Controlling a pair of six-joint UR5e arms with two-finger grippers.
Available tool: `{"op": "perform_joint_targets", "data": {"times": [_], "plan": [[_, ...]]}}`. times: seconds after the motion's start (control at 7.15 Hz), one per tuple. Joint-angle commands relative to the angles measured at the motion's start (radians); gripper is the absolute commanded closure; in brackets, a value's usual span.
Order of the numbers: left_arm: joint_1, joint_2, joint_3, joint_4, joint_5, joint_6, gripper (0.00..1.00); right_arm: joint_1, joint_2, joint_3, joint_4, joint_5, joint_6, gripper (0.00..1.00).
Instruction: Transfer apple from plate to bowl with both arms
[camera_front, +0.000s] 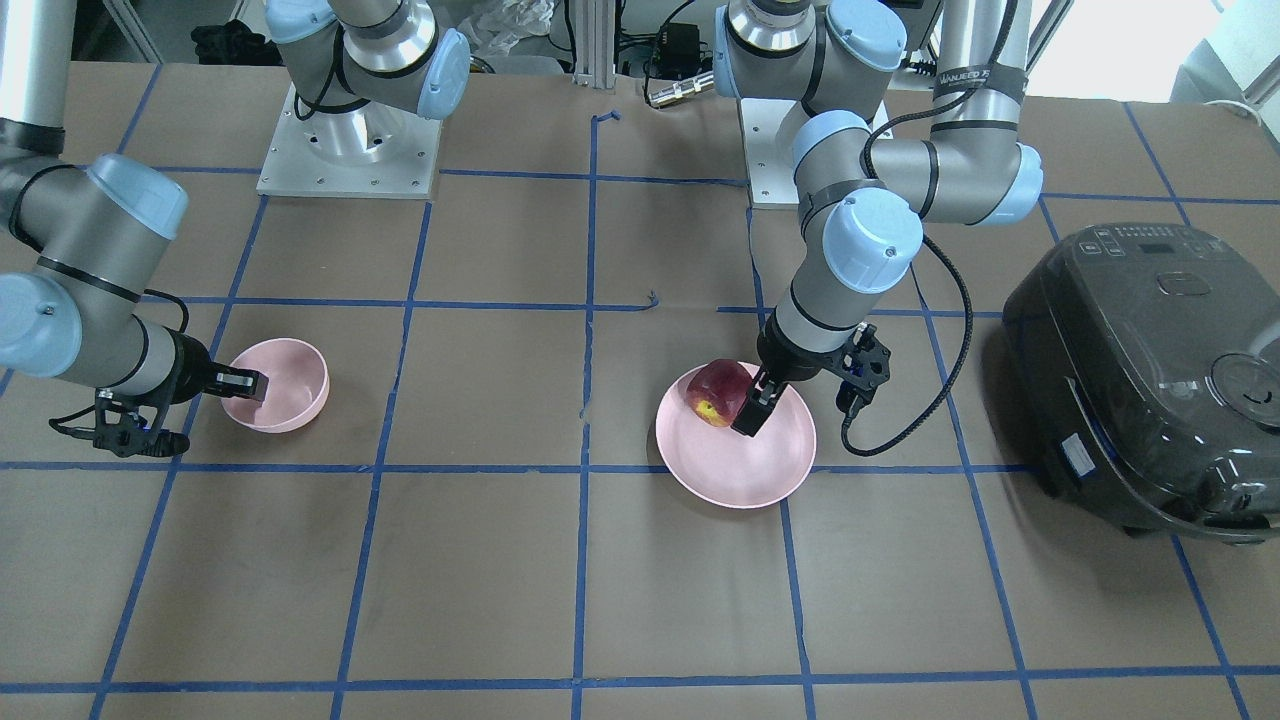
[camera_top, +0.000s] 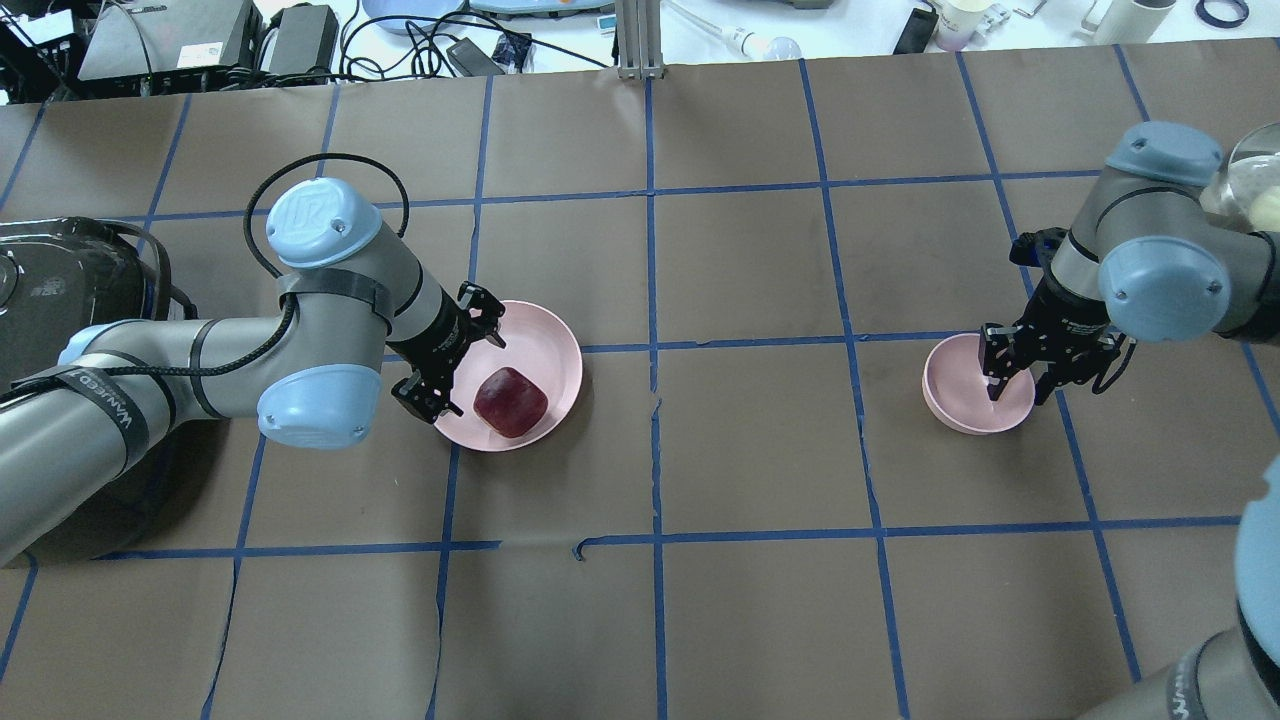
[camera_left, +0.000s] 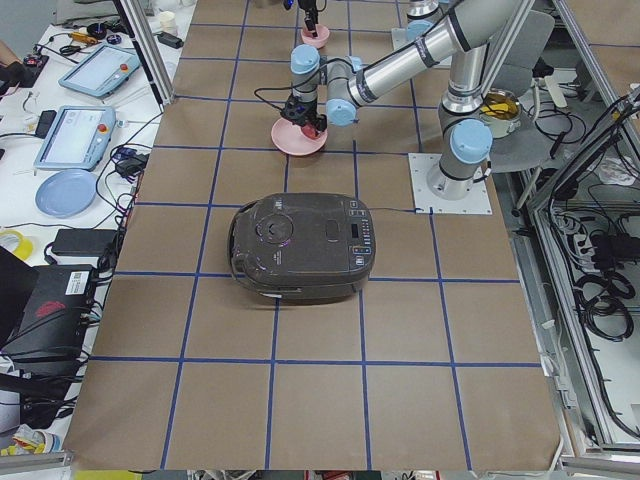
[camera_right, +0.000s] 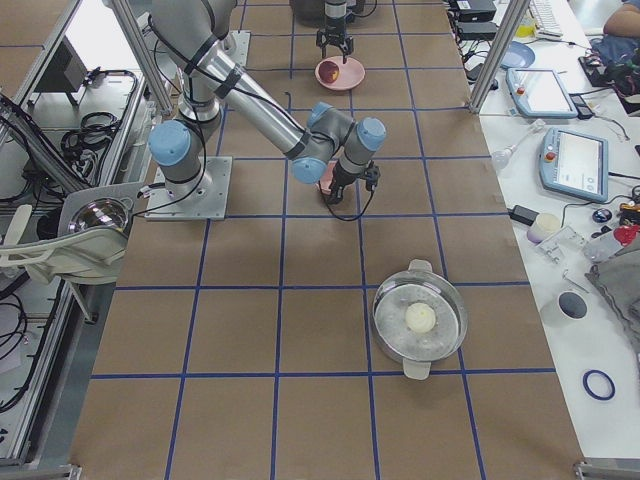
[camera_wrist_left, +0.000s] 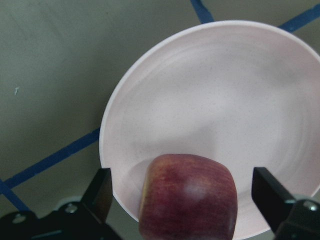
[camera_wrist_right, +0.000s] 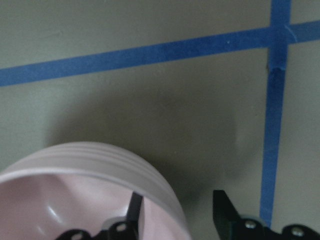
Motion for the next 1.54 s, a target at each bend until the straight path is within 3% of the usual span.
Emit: {"op": "perform_joint_targets", "data": {"times": [0.0,0.42,0.7,0.84,0.98,1.12,1.26,1.4], "plan": [[-0.04,-0.043,0.011,0.041,-0.013,-0.022,0.0,-0.002,-0.006,-0.002,0.022,0.001,0.002,1.0],[-0.062,-0.032,-0.028,0.032,-0.005,-0.019,0.0,0.015,-0.044,-0.028,0.083,0.052,0.022,1.0],[-0.062,-0.043,-0.027,0.032,-0.016,-0.022,0.0,0.145,-0.061,-0.047,0.12,0.173,0.08,1.0],[-0.062,-0.046,-0.027,0.032,-0.021,-0.013,0.07,0.241,-0.061,-0.047,0.112,0.213,0.121,1.0],[-0.062,-0.05,-0.027,0.032,-0.022,0.016,0.41,0.318,-0.058,-0.038,0.082,0.255,0.161,1.0],[-0.062,-0.047,-0.026,0.032,-0.021,0.08,0.62,0.387,-0.049,-0.028,0.036,0.291,0.17,1.0],[-0.057,-0.026,-0.018,0.032,-0.021,0.144,0.72,0.429,-0.045,-0.006,-0.019,0.293,0.184,1.0],[-0.05,0.008,0.0,0.015,-0.015,0.259,0.76,0.434,-0.036,0.017,-0.056,0.29,0.206,1.0]]}}
